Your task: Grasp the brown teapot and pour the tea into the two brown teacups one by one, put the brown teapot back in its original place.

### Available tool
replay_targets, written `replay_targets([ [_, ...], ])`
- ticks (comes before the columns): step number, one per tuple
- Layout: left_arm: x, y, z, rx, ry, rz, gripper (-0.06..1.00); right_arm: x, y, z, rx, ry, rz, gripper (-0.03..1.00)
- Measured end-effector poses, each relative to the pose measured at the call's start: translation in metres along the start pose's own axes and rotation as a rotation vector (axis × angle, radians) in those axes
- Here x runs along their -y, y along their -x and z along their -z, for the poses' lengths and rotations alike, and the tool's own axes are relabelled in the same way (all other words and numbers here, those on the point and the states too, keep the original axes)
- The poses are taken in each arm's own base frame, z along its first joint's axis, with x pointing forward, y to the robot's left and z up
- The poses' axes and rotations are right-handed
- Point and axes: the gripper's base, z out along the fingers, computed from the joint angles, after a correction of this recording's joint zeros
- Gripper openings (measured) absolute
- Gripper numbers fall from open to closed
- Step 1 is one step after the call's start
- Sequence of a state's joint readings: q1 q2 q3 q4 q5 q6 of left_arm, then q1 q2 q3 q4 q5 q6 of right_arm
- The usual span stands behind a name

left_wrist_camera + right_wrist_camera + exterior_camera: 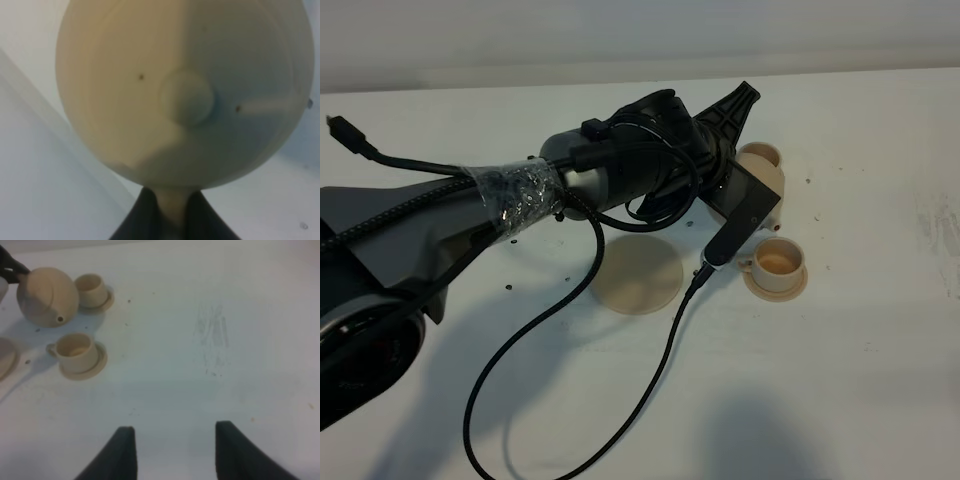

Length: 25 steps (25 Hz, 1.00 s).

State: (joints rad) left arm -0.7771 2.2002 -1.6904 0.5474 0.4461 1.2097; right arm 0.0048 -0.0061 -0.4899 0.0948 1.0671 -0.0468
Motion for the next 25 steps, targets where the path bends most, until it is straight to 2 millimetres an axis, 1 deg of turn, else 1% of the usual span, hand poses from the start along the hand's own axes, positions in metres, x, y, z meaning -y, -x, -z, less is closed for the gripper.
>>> replay_targets([
  [4,0.001,0.001,-0.003,-0.014,-0.001,-0.033,0.11,0.0,0.0,0.0,0.0,0.0,0.0,0.4],
  [7,0.0,0.001,-0.003,-0.029,0.006,-0.063,0.11,0.0,0.0,0.0,0.0,0.0,0.0,0.4],
  [12,-0.002,0.007,-0.001,-0.049,0.027,-0.117,0.11,0.0,0.0,0.0,0.0,0.0,0.0,0.4],
  [17,-0.004,0.011,0.001,-0.051,0.037,-0.13,0.11,0.0,0.0,0.0,0.0,0.0,0.0,0.4],
  [21,-0.003,0.01,-0.001,-0.069,0.041,-0.161,0.11,0.0,0.0,0.0,0.0,0.0,0.0,0.4],
  [25,-0.003,0.013,-0.002,-0.078,0.044,-0.193,0.11,0.0,0.0,0.0,0.0,0.0,0.0,0.4],
])
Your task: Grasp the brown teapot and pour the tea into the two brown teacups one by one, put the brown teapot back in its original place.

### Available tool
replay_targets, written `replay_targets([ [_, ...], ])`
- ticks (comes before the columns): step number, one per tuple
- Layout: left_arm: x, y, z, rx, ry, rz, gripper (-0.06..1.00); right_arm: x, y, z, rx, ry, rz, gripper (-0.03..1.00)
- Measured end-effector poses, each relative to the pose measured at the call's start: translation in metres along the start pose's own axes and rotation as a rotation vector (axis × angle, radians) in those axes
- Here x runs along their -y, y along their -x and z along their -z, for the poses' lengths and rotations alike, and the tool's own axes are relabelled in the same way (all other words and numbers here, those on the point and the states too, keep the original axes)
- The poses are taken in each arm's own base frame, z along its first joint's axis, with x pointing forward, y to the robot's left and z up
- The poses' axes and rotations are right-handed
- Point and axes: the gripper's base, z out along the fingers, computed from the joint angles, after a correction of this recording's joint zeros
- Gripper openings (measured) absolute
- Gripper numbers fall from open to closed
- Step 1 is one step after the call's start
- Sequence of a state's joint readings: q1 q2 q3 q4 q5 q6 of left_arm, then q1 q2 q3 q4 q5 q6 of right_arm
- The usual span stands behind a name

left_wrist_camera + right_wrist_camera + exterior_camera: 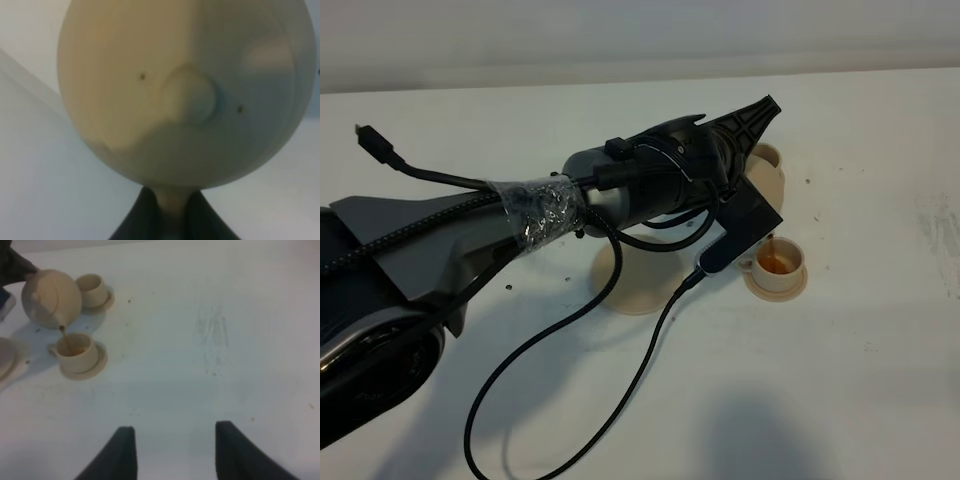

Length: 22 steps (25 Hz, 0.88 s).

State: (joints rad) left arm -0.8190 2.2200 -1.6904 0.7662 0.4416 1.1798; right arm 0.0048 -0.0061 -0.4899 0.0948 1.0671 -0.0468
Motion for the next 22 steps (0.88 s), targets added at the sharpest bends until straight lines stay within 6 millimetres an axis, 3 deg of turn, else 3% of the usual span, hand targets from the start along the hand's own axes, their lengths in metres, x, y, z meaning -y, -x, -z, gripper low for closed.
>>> replay_targets([
  [22,-0.0022,-0.0008,0.0007,-0.026,0.018,-0.054,0.11,0.0,0.0,0.0,0.0,0.0,0.0,0.4],
])
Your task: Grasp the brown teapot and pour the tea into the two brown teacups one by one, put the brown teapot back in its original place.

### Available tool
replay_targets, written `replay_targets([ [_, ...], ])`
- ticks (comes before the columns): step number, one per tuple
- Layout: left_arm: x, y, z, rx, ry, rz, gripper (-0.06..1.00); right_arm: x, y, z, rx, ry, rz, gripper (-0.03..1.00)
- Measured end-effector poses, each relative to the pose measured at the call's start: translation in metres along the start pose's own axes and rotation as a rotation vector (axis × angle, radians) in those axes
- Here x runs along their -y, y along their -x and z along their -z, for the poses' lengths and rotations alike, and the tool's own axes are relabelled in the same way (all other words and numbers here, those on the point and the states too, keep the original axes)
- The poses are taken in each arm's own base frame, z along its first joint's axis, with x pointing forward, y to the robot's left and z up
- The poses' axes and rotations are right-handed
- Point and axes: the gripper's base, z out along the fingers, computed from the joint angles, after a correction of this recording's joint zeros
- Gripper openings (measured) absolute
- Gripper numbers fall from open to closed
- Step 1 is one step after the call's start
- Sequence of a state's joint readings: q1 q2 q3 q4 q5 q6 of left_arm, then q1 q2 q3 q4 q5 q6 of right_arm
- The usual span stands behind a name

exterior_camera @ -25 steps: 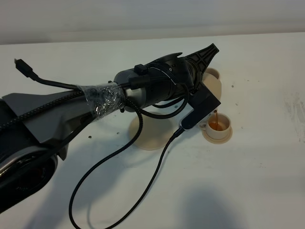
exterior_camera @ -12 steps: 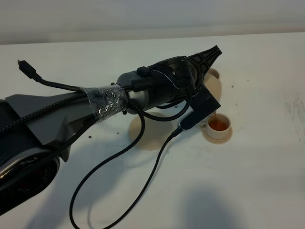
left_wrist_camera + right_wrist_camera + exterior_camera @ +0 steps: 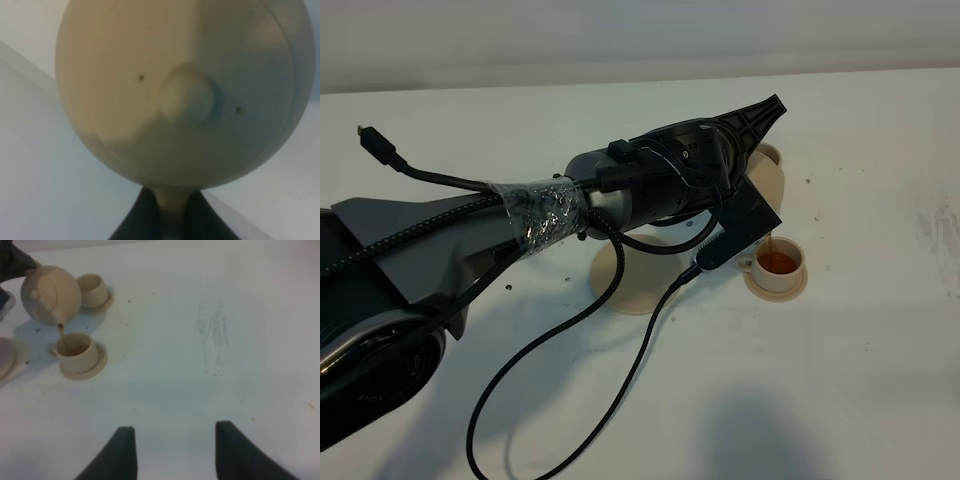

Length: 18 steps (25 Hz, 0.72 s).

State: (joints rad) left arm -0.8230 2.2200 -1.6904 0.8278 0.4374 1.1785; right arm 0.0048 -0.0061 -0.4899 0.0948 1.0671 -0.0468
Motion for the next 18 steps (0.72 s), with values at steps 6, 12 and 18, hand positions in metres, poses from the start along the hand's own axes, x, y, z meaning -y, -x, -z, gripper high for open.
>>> replay_targets([
  [6,-0.002,0.0017,0.0011,-0.008,0.012,-0.027,0.11,0.0,0.0,0.0,0.0,0.0,0.0,0.4],
  [12,-0.0027,0.0011,0.0011,-0.016,0.02,-0.044,0.11,0.0,0.0,0.0,0.0,0.0,0.0,0.4],
  [18,-0.0041,0.0014,0.0011,-0.012,0.035,-0.049,0.11,0.0,0.0,0.0,0.0,0.0,0.0,0.4],
])
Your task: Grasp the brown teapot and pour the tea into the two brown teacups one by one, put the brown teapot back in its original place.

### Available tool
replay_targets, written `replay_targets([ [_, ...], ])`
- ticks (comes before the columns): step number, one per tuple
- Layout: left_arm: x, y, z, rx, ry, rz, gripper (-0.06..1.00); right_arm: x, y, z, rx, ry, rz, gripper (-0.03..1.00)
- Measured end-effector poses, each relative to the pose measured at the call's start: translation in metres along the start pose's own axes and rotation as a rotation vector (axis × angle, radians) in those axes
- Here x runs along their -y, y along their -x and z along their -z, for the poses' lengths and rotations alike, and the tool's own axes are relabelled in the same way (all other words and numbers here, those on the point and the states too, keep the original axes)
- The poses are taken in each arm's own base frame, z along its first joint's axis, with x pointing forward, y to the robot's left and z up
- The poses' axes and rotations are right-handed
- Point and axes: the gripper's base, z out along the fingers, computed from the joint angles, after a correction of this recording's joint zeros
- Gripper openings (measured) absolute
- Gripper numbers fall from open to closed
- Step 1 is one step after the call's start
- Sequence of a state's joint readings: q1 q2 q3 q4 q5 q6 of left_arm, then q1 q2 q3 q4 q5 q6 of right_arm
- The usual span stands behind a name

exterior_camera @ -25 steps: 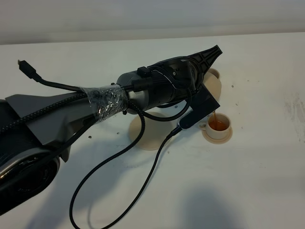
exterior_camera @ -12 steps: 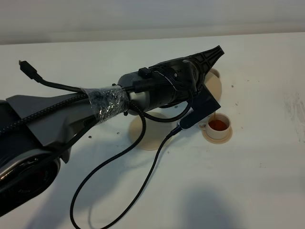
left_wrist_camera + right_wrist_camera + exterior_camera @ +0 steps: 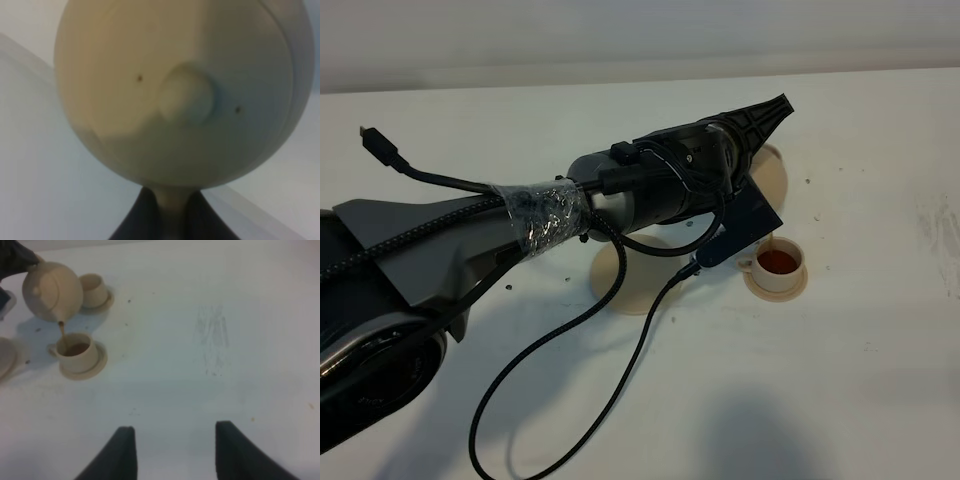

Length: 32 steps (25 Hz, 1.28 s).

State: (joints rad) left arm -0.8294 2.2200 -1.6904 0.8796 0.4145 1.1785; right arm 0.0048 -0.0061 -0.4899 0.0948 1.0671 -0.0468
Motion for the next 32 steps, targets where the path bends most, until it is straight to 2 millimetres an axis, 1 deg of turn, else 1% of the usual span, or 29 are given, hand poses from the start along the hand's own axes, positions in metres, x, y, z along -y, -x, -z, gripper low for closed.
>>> replay_targets([
  [22,-0.0075,0.0036,0.002,-0.006,0.063,-0.065,0.11,0.0,0.0,0.0,0.0,0.0,0.0,0.4],
  [26,-0.007,0.0036,0.0019,-0.003,0.058,-0.006,0.11,0.0,0.0,0.0,0.0,0.0,0.0,0.4],
  [32,0.0,0.004,0.0018,0.0,-0.019,0.124,0.11,0.0,0.0,0.0,0.0,0.0,0.0,0.4],
])
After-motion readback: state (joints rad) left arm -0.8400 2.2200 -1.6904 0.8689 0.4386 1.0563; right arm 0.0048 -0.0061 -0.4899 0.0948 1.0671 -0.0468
